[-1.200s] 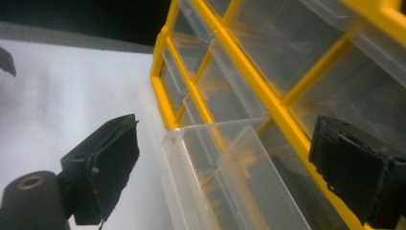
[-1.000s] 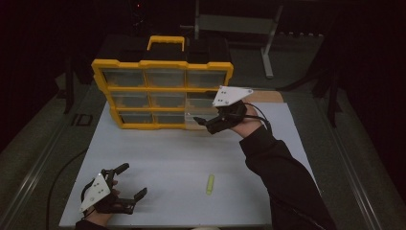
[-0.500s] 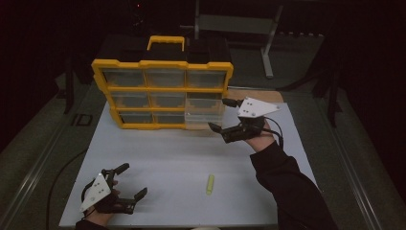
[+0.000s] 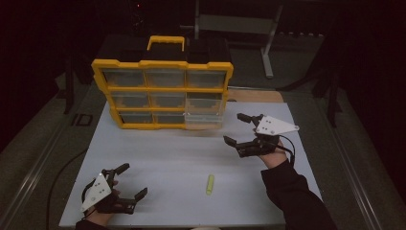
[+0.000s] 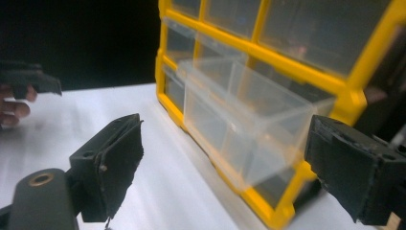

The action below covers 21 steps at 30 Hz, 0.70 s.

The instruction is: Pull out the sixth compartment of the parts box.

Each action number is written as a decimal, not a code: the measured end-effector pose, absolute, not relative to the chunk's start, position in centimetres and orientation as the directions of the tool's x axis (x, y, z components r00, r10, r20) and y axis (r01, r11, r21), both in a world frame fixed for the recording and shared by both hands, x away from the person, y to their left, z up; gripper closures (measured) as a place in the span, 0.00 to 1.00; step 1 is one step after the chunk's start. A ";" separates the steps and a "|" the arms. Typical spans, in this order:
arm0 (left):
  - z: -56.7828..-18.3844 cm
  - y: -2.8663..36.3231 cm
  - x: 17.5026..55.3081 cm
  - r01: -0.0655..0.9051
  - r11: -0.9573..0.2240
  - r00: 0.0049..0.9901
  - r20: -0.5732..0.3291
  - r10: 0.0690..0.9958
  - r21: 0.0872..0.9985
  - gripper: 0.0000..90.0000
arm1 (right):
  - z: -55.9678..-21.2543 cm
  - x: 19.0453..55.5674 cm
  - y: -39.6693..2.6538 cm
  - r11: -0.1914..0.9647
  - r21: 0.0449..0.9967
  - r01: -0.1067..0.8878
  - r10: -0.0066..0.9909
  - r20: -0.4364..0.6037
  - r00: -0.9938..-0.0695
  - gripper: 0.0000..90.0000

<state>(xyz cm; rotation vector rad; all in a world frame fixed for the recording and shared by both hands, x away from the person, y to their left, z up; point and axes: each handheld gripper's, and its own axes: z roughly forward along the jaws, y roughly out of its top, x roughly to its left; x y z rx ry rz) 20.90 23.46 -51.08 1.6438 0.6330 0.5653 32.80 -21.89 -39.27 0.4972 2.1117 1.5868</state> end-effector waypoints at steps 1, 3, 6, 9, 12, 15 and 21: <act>-51.1 23.5 20.9 0.094 -0.126 0.732 0.017 0.682 0.988 0.01 | -39.6 32.6 -22.1 0.278 0.960 0.022 0.536 -0.137 -0.833 0.14; -51.1 23.4 20.9 0.097 -0.127 0.732 0.016 0.681 0.987 0.01 | -40.2 32.3 -22.6 0.281 0.959 0.031 0.546 -0.133 -0.827 0.14; -51.1 23.5 20.9 0.098 -0.126 0.730 0.015 0.683 0.987 0.01 | -41.1 31.8 -23.3 0.279 0.959 0.047 0.557 -0.122 -0.821 0.14; -51.1 23.5 21.0 0.102 -0.126 0.730 0.012 0.683 0.987 0.01 | -42.0 31.3 -24.0 0.267 0.962 0.061 0.568 -0.106 -0.816 0.14; -51.1 23.4 20.9 0.100 -0.128 0.730 0.015 0.683 0.987 0.01 | -42.8 30.7 -24.6 0.265 0.961 0.074 0.577 -0.097 -0.811 0.14; -51.1 23.4 21.0 0.101 -0.127 0.730 0.013 0.683 0.987 0.01 | -43.3 30.3 -24.9 0.272 0.959 0.081 0.577 -0.095 -0.811 0.14; -51.2 23.4 21.0 0.102 -0.126 0.728 0.012 0.686 0.987 0.01 | -44.7 29.0 -25.8 0.275 0.956 0.100 0.592 -0.087 -0.801 0.14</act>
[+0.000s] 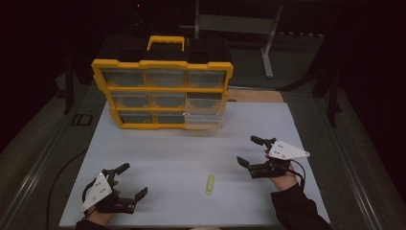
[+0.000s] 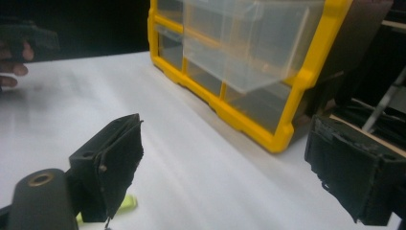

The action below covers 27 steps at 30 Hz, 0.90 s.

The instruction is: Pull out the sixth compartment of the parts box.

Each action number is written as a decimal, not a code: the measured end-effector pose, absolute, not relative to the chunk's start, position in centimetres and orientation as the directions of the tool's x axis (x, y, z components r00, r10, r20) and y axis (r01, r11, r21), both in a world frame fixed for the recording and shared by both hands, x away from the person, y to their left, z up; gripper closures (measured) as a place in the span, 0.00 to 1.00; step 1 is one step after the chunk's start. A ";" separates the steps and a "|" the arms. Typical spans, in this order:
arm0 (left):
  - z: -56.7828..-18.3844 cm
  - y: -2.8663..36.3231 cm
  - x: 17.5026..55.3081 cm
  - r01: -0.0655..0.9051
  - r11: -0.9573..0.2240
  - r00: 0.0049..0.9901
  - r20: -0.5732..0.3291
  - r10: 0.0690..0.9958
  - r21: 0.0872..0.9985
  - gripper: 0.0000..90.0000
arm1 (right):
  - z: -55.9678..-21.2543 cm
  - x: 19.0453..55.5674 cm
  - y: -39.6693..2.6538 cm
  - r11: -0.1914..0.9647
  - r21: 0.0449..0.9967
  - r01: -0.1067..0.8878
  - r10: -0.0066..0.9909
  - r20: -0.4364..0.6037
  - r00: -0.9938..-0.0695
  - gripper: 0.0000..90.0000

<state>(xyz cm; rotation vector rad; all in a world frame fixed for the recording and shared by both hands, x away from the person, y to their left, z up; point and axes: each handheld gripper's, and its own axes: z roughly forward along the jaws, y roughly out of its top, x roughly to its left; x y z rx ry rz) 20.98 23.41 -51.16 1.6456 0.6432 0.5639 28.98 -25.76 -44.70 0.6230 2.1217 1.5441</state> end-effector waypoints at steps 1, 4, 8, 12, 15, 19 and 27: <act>-51.2 23.4 21.0 0.104 -0.126 0.727 0.012 0.686 0.987 0.01 | -45.0 28.8 -25.9 0.273 0.957 0.100 0.591 -0.085 -0.802 0.14; -51.2 23.5 21.1 0.105 -0.125 0.726 0.009 0.687 0.987 0.01 | -45.8 28.1 -26.2 0.266 0.958 0.107 0.602 -0.079 -0.794 0.14; -51.2 23.5 21.2 0.106 -0.120 0.725 0.006 0.688 0.987 0.01 | -46.8 27.3 -26.7 0.246 0.962 0.122 0.622 -0.059 -0.781 0.14; -51.3 23.4 21.4 0.115 -0.119 0.728 -0.002 0.685 0.986 0.01 | -47.5 26.6 -27.4 0.220 0.966 0.136 0.634 -0.035 -0.772 0.14; -51.3 23.4 21.5 0.112 -0.119 0.731 -0.001 0.682 0.987 0.01 | -47.7 26.3 -28.0 0.210 0.966 0.152 0.651 -0.023 -0.759 0.14; -51.3 23.3 21.6 0.113 -0.121 0.729 0.000 0.685 0.986 0.01 | -48.6 26.0 -28.6 0.223 0.960 0.171 0.660 -0.019 -0.751 0.14; -51.2 23.3 21.4 0.113 -0.122 0.728 0.001 0.685 0.986 0.01 | -49.3 26.2 -28.4 0.234 0.957 0.172 0.672 -0.031 -0.740 0.14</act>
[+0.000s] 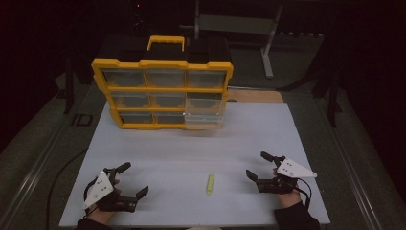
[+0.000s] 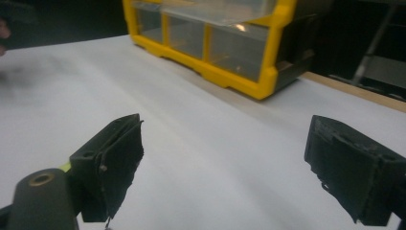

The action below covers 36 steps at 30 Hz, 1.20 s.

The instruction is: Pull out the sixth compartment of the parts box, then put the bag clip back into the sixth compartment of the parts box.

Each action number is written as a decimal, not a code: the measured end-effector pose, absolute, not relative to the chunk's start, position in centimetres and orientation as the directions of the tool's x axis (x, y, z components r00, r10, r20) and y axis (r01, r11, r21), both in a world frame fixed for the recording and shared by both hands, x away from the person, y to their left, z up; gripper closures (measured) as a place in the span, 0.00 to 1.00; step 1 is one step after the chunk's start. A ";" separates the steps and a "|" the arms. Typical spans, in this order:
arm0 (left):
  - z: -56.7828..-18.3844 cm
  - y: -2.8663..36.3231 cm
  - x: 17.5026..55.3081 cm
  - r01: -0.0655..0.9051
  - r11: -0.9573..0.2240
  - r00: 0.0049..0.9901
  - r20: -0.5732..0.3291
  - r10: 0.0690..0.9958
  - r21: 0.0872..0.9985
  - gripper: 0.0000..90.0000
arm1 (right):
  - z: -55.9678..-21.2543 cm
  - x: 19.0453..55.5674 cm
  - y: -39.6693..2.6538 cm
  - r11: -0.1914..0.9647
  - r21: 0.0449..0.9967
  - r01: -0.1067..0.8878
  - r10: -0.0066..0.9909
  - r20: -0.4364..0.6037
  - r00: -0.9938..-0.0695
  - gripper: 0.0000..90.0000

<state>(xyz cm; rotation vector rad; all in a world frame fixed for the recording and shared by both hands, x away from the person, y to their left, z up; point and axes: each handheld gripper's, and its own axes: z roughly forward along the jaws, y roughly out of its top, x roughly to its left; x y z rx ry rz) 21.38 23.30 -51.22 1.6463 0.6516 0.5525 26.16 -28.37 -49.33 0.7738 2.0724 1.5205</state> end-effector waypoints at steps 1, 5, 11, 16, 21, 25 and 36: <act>-51.2 23.3 21.4 0.113 -0.122 0.728 0.001 0.685 0.986 0.01 | -49.4 26.1 -28.2 0.241 0.955 0.170 0.666 -0.035 -0.745 0.15; -51.4 23.2 21.4 0.123 -0.137 0.727 0.005 0.687 0.983 0.01 | -49.6 26.0 -28.0 0.262 0.950 0.170 0.651 -0.044 -0.758 0.15; -51.4 23.2 21.5 0.127 -0.130 0.724 -0.002 0.689 0.983 0.01 | -49.6 25.9 -27.8 0.264 0.950 0.165 0.646 -0.047 -0.762 0.15; -51.3 22.9 21.5 0.137 -0.136 0.728 -0.006 0.686 0.981 0.01 | -49.6 25.9 -27.8 0.264 0.951 0.162 0.646 -0.050 -0.762 0.15; -50.0 22.3 21.5 0.157 -0.138 0.731 -0.021 0.682 0.978 0.01 | -49.4 25.8 -27.7 0.259 0.953 0.155 0.647 -0.051 -0.761 0.15; -48.4 21.2 21.6 0.167 -0.126 0.760 -0.046 0.648 0.978 0.01 | -49.3 25.7 -27.6 0.264 0.953 0.150 0.643 -0.058 -0.764 0.15; -43.4 18.6 22.8 0.108 -0.158 0.813 0.005 0.582 0.982 0.01 | -49.1 25.6 -27.6 0.258 0.955 0.144 0.638 -0.057 -0.768 0.15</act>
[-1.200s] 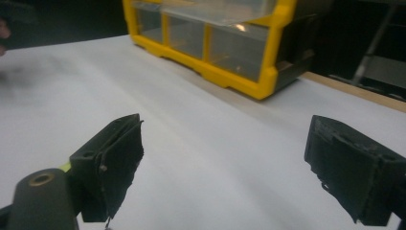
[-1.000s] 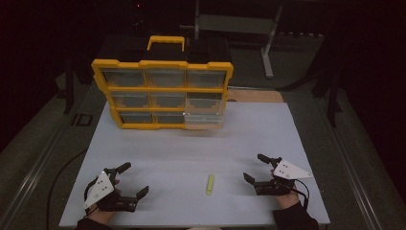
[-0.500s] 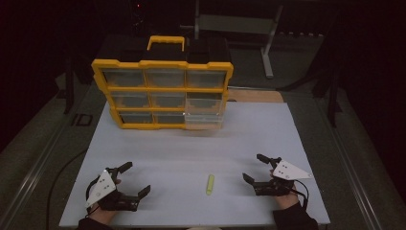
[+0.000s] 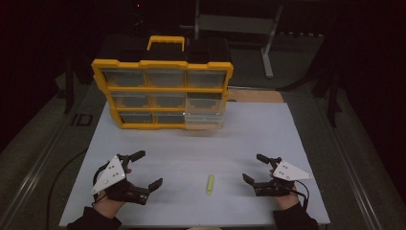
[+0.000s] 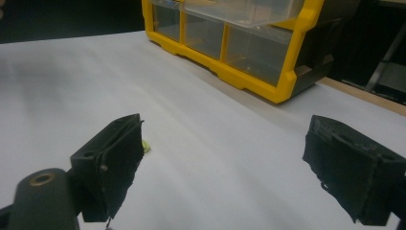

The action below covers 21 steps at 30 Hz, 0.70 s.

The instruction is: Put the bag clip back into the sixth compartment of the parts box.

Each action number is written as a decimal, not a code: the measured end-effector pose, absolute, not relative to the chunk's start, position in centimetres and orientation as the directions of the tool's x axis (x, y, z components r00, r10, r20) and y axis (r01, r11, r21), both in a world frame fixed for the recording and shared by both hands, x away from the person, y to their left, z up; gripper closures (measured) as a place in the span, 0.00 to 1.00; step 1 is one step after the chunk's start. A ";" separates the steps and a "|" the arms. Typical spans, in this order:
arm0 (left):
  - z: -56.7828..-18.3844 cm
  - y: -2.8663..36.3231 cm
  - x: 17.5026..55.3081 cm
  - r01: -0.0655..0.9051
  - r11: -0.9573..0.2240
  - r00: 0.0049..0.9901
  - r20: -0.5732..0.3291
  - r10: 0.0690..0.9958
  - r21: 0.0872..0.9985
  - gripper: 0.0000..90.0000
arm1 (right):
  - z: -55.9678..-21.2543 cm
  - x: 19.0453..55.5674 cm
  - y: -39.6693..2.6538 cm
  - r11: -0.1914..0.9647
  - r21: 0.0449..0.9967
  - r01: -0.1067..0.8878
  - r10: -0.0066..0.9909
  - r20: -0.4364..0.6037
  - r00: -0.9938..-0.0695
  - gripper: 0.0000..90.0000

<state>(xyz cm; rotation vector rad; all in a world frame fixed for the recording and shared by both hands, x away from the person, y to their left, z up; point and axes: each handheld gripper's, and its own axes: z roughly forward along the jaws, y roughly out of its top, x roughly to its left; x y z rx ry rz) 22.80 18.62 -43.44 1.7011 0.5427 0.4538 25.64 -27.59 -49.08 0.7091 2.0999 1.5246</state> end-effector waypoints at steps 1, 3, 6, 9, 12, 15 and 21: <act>-43.1 18.4 22.9 0.113 -0.163 0.819 0.001 0.573 0.980 0.01 | -49.1 25.7 -27.6 0.258 0.956 0.143 0.637 -0.057 -0.769 0.15; -42.4 17.8 23.2 0.112 -0.169 0.828 0.002 0.561 0.979 0.01 | -49.0 25.7 -27.6 0.260 0.955 0.141 0.637 -0.060 -0.769 0.15; -41.5 16.9 23.7 0.123 -0.177 0.845 -0.010 0.534 0.977 0.01 | -49.0 25.7 -27.6 0.255 0.956 0.145 0.638 -0.054 -0.768 0.15; -40.8 15.8 24.1 0.118 -0.182 0.857 -0.008 0.515 0.976 0.01 | -48.9 25.6 -27.6 0.253 0.958 0.139 0.638 -0.057 -0.768 0.15; -40.2 14.5 24.5 0.118 -0.181 0.863 -0.011 0.505 0.976 0.01 | -48.9 25.6 -27.6 0.248 0.959 0.137 0.638 -0.055 -0.768 0.15; -40.0 13.2 25.2 0.080 -0.219 0.881 0.034 0.473 0.972 0.01 | -48.8 25.6 -27.7 0.244 0.960 0.137 0.638 -0.053 -0.769 0.15; -40.3 10.6 26.4 0.087 -0.255 0.903 0.032 0.429 0.963 0.01 | -48.8 25.6 -27.8 0.239 0.961 0.140 0.639 -0.047 -0.768 0.15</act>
